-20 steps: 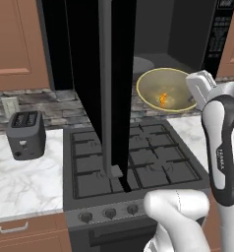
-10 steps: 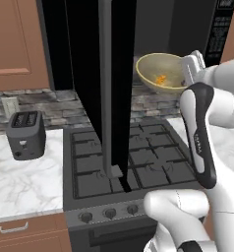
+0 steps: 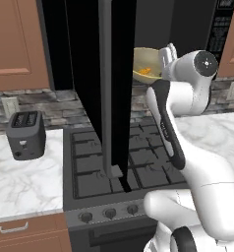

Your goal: Remove the banana from the bowl and place it on the small plate. Then place the bowl with only the shrimp in the microwave, close the door, and press the start button to microwave the shrimp.

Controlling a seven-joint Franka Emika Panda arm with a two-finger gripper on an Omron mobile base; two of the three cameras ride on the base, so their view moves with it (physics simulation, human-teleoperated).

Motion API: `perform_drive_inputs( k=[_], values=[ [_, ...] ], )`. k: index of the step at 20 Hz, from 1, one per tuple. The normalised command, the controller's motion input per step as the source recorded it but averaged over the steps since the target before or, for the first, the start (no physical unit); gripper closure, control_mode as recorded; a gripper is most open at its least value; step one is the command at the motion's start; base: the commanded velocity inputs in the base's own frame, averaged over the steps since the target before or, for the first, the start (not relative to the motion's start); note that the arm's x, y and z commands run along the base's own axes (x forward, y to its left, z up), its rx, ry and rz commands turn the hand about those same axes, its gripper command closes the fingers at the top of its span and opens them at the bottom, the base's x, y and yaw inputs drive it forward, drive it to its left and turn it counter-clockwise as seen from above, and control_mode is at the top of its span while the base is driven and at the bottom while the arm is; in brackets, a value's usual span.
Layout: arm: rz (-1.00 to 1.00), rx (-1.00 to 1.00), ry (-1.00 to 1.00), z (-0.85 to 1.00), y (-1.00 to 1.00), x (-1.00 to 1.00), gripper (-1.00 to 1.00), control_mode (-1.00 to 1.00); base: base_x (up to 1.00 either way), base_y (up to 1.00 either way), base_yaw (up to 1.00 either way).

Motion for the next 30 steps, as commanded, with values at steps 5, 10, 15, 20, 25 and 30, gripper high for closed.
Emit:
perform_drive_inputs(
  k=[5,10,15,20,25,30],
  values=[
    [-0.01,0.04,0.01,0.00,0.07,0.97,1.00,-1.00,0.00,0.00,0.00],
    [0.01,0.00,0.06,0.14,0.00,0.59,1.00,-1.00,0.00,0.00,0.00],
    [0.04,0.00,0.04,0.09,0.02,0.42,1.00,-1.00,0.00,0.00,0.00],
    [0.05,-0.01,0.07,-0.12,0.12,0.34,1.00,-1.00,0.00,0.00,0.00],
    [0.00,0.00,0.02,-0.22,0.01,0.04,1.00,-1.00,0.00,0.00,0.00],
    [0.00,0.00,0.02,-0.05,0.00,0.00,-1.00,-1.00,0.00,0.00,0.00]
  ],
)
